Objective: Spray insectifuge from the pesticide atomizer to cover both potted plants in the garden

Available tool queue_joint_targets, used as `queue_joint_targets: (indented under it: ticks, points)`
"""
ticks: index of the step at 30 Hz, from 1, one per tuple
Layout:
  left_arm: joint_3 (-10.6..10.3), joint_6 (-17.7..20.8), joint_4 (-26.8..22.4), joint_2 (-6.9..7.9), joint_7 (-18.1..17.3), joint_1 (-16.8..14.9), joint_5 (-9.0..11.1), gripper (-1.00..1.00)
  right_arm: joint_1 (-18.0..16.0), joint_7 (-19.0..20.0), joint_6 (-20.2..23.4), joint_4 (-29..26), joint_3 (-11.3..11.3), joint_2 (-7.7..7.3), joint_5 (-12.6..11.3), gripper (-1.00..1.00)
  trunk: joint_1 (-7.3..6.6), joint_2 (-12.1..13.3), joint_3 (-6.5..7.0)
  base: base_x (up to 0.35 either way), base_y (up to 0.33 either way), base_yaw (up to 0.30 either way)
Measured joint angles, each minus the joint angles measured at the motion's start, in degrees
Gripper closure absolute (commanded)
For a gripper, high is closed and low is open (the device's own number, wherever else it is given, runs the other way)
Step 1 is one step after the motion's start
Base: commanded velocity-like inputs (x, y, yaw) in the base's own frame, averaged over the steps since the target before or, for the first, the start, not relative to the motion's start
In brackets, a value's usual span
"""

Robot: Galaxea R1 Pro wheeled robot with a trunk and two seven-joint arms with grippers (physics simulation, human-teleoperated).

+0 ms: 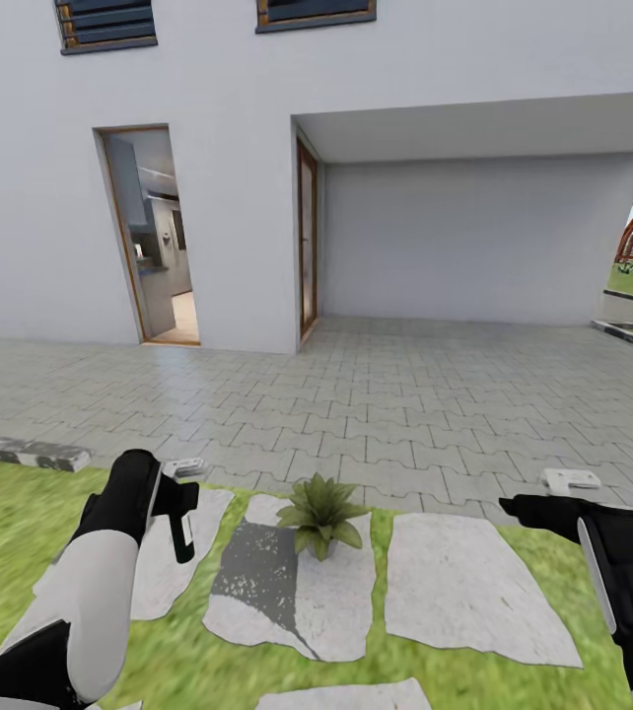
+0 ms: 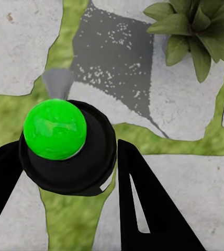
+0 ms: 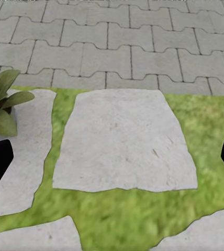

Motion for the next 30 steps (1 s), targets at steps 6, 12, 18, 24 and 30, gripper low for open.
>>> queue_joint_targets:
  ticks: [6,12,18,24,30]
  points:
    - [0.0,0.0,-0.1,0.02,-0.1,-0.1,0.1,1.00,0.0,0.0,0.0,0.0,-0.1,-0.04,0.0,-1.00,-1.32,2.4,1.08,0.000,0.000,0.000]
    - [0.0,0.0,-0.1,0.14,-0.1,-0.4,0.1,1.00,0.0,0.0,0.3,-0.1,-1.4,-0.09,0.1,-1.00,-2.64,4.8,2.16,0.000,0.000,0.000]
    - [-1.4,0.0,0.5,1.27,-1.6,-0.7,0.2,1.00,0.0,0.1,1.2,-0.1,-3.0,-0.21,0.0,-1.00,-3.95,7.2,3.23,0.000,0.000,0.000]
    - [-9.5,0.1,0.9,4.34,-12.6,-1.0,0.5,1.00,0.0,0.1,1.8,-0.5,-3.6,-0.34,0.1,-1.00,-5.27,9.6,4.31,0.000,0.000,0.000]
    - [-15.8,0.1,1.8,6.62,-19.6,-1.2,0.1,1.00,0.4,0.1,4.6,-3.2,-3.3,-0.32,0.1,-1.00,-6.59,12.0,5.39,0.000,0.000,0.000]
